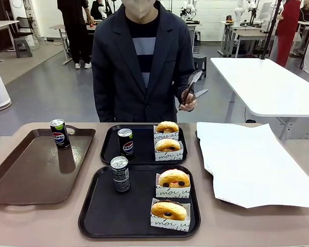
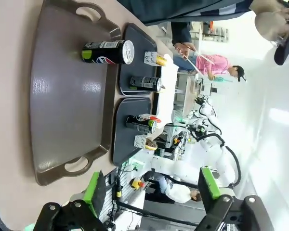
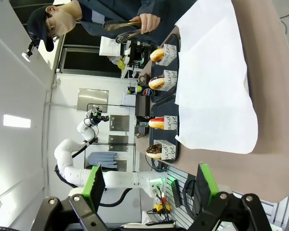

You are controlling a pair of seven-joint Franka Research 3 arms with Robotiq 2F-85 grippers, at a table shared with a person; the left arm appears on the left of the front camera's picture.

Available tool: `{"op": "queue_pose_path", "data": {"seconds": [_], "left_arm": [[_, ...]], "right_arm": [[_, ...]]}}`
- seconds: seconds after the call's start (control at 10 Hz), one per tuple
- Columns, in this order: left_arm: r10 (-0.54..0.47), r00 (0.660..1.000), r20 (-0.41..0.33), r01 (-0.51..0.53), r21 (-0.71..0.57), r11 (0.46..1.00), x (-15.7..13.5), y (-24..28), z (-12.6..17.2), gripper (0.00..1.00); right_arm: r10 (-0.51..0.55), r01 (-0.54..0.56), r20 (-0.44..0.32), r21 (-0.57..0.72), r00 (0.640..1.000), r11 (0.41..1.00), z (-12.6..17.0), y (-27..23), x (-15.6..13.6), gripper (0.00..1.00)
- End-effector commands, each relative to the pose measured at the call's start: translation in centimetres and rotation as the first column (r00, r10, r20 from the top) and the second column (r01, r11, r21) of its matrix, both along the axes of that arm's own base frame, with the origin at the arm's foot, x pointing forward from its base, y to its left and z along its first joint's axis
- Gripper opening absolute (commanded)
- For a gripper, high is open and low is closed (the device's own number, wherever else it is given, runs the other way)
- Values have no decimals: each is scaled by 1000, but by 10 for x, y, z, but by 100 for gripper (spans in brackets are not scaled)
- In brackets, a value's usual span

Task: Set up donuts and drinks on trays.
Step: Pick up one Pepsi coke from the Handle tray and place it on the Flat Tray without a Pepsi coke.

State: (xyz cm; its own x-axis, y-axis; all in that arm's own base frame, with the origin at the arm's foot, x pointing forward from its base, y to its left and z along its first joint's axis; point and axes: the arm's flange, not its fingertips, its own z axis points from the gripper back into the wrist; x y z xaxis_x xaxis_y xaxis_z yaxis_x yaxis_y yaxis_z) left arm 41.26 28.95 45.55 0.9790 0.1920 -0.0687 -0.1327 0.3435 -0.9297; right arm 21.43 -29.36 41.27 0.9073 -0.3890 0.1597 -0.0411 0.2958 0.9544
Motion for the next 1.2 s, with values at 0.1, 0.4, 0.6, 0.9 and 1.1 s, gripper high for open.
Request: {"op": "queue_pose_path", "data": {"seconds": [0.1, 0.4, 0.6, 0.9, 1.1], "left_arm": [[-114, 988, 100, 110, 39, 993, -1, 14, -7, 100], [-175, 965, 195, 169, 50, 984, -1, 15, -11, 100], [-136, 976, 172, 130, 41, 991, 0, 10, -11, 100], [-136, 976, 172, 130, 41, 991, 0, 10, -11, 100], [-136, 976, 172, 130, 41, 991, 0, 10, -11, 100]], "right_arm": [[1, -1, 27, 7, 1000, 1000, 0, -1, 1, 100], [1, -1, 27, 7, 1000, 1000, 0, -1, 1, 100], [1, -1, 27, 7, 1000, 1000, 0, -1, 1, 100], [1, -1, 27, 7, 1000, 1000, 0, -1, 1, 100], [1, -1, 27, 7, 1000, 1000, 0, -1, 1, 100]]}}
